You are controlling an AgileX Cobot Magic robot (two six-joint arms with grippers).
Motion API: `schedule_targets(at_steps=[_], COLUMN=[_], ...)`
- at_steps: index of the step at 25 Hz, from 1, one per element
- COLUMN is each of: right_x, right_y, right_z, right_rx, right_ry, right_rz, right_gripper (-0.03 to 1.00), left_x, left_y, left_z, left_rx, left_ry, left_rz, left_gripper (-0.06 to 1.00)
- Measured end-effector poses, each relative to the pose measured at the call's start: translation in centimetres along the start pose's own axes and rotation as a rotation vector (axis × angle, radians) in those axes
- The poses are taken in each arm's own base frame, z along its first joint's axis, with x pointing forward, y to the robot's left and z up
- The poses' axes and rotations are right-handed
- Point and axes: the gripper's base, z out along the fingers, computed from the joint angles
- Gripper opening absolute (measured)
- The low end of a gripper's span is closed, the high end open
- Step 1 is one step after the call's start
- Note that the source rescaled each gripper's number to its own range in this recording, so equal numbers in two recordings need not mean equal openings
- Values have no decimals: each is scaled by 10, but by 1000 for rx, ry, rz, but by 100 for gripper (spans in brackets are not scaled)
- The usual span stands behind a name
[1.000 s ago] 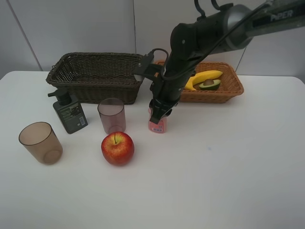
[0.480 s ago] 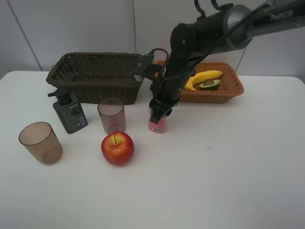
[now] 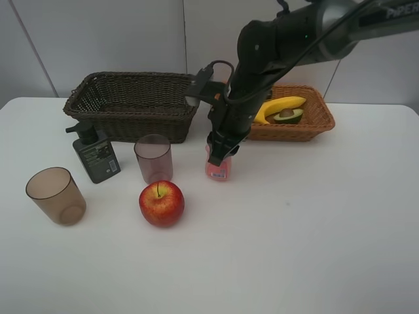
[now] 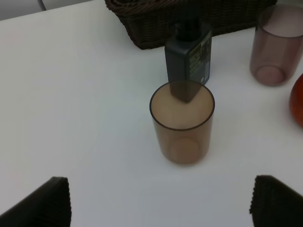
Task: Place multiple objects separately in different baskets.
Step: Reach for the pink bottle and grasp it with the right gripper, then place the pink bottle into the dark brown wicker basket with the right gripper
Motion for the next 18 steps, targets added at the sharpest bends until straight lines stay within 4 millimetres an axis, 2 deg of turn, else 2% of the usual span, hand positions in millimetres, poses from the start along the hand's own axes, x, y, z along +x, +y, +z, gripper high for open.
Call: schedule_targets(at_steps=[9, 18], right_x=[-12, -39], right_y=[-6, -23], right_z=[-30, -69], right_rx=[-41, 31], right_ry=[40, -86], right_rz=[-7, -3], right_gripper=[1, 1], left_x=[0, 0], left_y=[0, 0], left_z=[0, 0], left_rx=[0, 0], left_ry=[0, 0], left_rz=[0, 0], left_gripper=[100, 100])
